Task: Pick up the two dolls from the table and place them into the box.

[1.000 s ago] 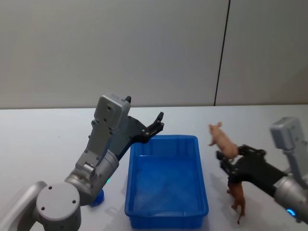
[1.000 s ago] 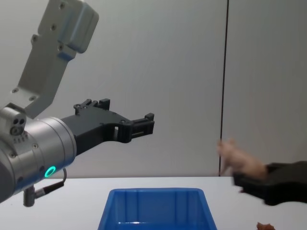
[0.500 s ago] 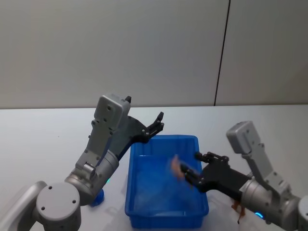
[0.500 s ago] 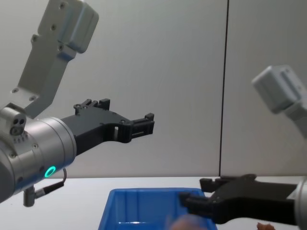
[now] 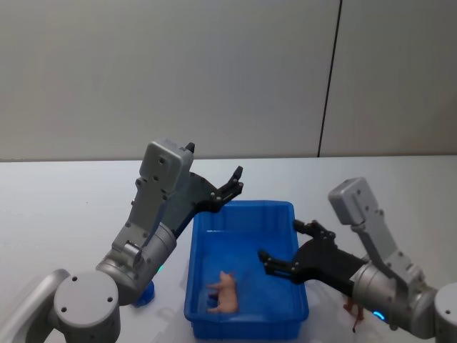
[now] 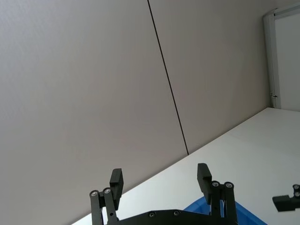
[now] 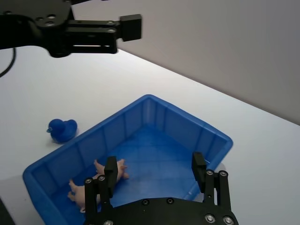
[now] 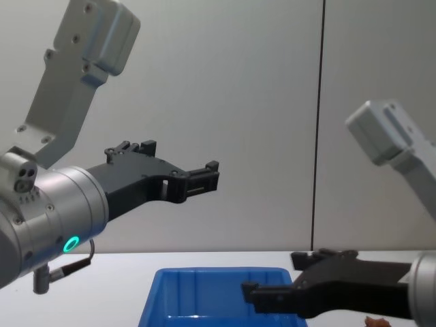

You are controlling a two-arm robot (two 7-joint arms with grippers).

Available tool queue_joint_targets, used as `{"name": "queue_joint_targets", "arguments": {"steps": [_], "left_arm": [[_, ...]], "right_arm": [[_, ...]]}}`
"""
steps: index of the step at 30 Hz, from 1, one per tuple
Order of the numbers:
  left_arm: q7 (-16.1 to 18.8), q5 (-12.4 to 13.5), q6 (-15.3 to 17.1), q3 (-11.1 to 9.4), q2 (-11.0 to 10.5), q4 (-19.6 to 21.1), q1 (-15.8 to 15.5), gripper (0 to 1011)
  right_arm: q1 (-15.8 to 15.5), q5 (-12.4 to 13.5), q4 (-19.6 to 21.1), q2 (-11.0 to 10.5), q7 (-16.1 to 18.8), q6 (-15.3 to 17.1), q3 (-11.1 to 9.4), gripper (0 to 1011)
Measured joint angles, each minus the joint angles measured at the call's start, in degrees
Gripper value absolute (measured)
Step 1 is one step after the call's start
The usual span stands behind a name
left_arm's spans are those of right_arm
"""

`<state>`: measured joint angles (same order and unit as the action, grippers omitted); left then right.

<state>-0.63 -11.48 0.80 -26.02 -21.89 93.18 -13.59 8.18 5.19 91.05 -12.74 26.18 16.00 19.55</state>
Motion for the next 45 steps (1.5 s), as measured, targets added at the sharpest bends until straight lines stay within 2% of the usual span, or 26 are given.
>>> {"name": "queue_joint_targets", "arguments": {"steps": [2, 10, 16, 23, 33, 45], "left_arm": [[0.0, 0.0, 0.0, 0.0, 0.0, 0.0, 0.0, 1001], [0.0, 0.0, 0.0, 0.0, 0.0, 0.0, 0.0, 1001], [0.0, 0.0, 0.0, 0.0, 0.0, 0.0, 0.0, 1000], [0.0, 0.0, 0.0, 0.0, 0.0, 0.0, 0.0, 1001], [0.0, 0.0, 0.0, 0.0, 0.0, 0.0, 0.0, 1001], [0.0, 0.0, 0.0, 0.0, 0.0, 0.0, 0.0, 1001]], "right_arm": [[-0.1, 0.6, 0.0, -0.3, -0.7, 0.1, -0.4, 1001], [-1.8, 3.1, 1.1, -2.5, -3.3, 0.8, -2.1, 1001], [-4.5, 5.4, 2.5, -5.1, -5.5, 1.8, -3.8, 1001], [-6.8, 6.8, 3.2, -7.1, -7.3, 3.0, -5.0, 1001], [-8.3, 7.5, 2.5, -8.6, -8.8, 5.6, -5.7, 1001], [-8.2, 6.9, 0.2, -8.5, -8.5, 7.7, -5.4, 1001]]}}
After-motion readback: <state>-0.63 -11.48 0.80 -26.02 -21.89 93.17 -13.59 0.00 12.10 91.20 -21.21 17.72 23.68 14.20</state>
